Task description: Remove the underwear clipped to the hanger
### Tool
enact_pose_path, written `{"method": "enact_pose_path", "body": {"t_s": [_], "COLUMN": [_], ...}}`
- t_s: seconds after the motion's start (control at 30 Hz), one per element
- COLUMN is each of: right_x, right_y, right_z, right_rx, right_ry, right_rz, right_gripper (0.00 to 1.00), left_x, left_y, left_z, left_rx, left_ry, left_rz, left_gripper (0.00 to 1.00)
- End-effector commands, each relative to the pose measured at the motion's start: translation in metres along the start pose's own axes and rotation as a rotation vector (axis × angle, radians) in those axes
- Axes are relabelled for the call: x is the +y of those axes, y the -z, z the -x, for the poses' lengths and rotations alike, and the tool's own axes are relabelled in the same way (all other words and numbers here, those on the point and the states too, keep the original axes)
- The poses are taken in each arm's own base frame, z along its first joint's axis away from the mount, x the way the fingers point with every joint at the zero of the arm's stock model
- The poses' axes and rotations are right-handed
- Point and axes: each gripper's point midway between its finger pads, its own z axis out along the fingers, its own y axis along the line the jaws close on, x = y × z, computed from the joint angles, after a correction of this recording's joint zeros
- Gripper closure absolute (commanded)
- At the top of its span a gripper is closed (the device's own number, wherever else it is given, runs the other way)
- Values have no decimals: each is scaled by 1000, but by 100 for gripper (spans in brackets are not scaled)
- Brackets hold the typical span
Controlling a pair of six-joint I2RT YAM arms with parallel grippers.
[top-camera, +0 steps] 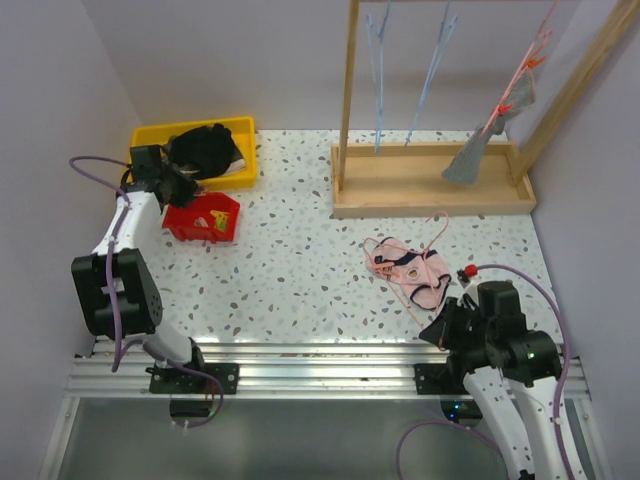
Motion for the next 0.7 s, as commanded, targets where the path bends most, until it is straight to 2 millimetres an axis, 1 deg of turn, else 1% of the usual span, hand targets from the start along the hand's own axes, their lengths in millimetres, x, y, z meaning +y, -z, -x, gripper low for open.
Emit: {"method": "enact_pose_path", "body": {"t_s": [0.0,0.07,0.1,0.17,0.2,0.23,0.27,0.3,0.37,0.4,0.43,0.5,0.53,0.6,0.63,0.67], "right_x": [0,1,1,1,1,1,1,1,1,1,1,1,1,2,2,4], "right_y": [-3,-3,-3,-3,-3,-3,-3,-2,-2,-2,-2,-2,-2,-2,-1,0], "right_z": [-6,-6,-6,-6,-5,-5,-5,-5,-5,-5,-6,-5,-5,-5,-4,-3], "right_rx": [50,52,50,55,52,53,53,52,48,45,47,43,41,37,33,27], "right_ry": [-23,-23,-20,-18,-17,-16,-14,-15,-12,-13,-12,-11,-14,-9,-9,-4], "right_rz": [1,1,2,1,3,3,3,1,3,3,7,9,9,10,12,17], "right_gripper": [100,100,100,100,100,100,100,100,100,100,100,100,100,100,100,100], "left_x": [16,17,17,14,14,15,15,16,13,10,0,-11,-20,-34,-44,-51], "left_y": [3,1,0,-2,-2,-1,0,3,12,15,23,32,40,49,55,60], "left_z": [5,6,6,3,2,0,0,0,-3,-6,-17,-32,-48,-73,-100,-114], "left_rx": [8,5,9,30,37,45,43,38,40,47,69,87,103,145,187,217], "left_ry": [-43,-45,-45,-47,-46,-44,-43,-42,-43,-46,-65,-101,-132,-150,-181,-172], "left_rz": [57,51,45,25,22,26,29,32,15,0,-40,-70,-87,-139,-180,-206], "left_gripper": [100,100,92,75,56,48,35,31,24,23,18,17,16,16,16,15]}}
